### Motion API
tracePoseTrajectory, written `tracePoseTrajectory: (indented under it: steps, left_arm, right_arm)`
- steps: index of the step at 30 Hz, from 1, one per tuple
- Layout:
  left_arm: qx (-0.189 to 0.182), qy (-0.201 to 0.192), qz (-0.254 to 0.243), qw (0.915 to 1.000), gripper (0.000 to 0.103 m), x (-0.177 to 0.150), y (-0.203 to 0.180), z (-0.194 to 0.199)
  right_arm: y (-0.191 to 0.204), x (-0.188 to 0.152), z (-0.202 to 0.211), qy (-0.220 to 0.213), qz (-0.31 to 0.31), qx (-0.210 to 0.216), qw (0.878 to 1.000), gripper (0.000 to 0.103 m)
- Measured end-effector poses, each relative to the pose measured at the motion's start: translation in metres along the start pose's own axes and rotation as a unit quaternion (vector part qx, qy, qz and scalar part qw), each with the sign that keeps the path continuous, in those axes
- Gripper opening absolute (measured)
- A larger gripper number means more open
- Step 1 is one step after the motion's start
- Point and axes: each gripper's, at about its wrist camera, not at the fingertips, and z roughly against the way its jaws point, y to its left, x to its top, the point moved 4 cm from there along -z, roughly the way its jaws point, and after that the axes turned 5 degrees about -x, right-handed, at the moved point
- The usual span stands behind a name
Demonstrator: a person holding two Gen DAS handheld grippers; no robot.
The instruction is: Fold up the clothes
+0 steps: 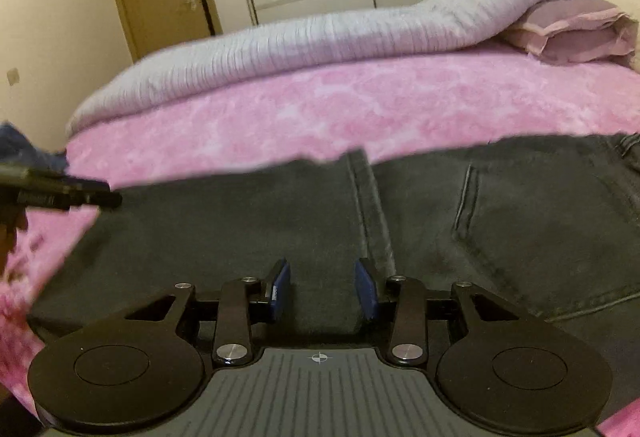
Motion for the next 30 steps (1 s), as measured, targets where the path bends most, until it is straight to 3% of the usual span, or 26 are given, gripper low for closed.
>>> tracePoseTrajectory:
  steps: [3,5,8,9,13,15,18,20,22,27,30]
  left_arm:
    - [-0.014,0.008,0.019,0.9997,0.062,-0.004,0.012,-0.014]
    - [-0.018,0.003,0.023,0.9996,0.062,-0.005,0.016,-0.011]
    - [-0.002,-0.009,0.018,0.9998,0.055,-0.008,0.016,0.007]
    - [0.005,-0.015,0.016,0.9998,0.051,-0.01,0.016,0.016]
    - [0.019,-0.013,0.013,0.9997,0.051,-0.027,0.015,0.04]
    - [0.026,-0.006,0.018,0.9995,0.051,-0.04,0.018,0.046]
    - [0.044,-0.004,0.013,0.9989,0.051,-0.053,0.022,0.065]
    - [0.053,-0.017,0.012,0.9984,0.052,-0.062,0.024,0.081]
    - [0.058,-0.03,0.018,0.9977,0.053,-0.07,0.026,0.092]
    - [0.062,-0.056,0.031,0.9961,0.056,-0.087,0.029,0.109]
    - [0.057,-0.067,0.029,0.9957,0.056,-0.094,0.03,0.115]
  right_arm:
    - [0.009,0.008,0.009,0.0,-0.004,-0.017,1.0,0.04]
    - [0.024,0.013,0.027,-0.019,-0.006,0.014,1.0,0.04]
    - [0.066,0.006,0.035,-0.02,0.042,0.078,0.996,0.04]
    - [0.08,0.003,0.037,-0.02,0.059,0.099,0.993,0.04]
    - [0.134,-0.013,0.035,-0.004,0.12,0.172,0.978,0.04]
    - [0.148,-0.033,0.008,0.049,0.132,0.169,0.975,0.041]
    - [0.158,-0.033,0.014,0.053,0.152,0.147,0.976,0.042]
    - [0.168,-0.033,0.031,0.03,0.186,0.138,0.972,0.048]
    - [0.183,-0.041,0.047,-0.001,0.244,0.131,0.961,0.058]
    - [0.227,-0.078,0.042,-0.016,0.389,0.11,0.914,0.06]
    - [0.247,-0.097,0.029,-0.06,0.478,0.062,0.874,0.069]
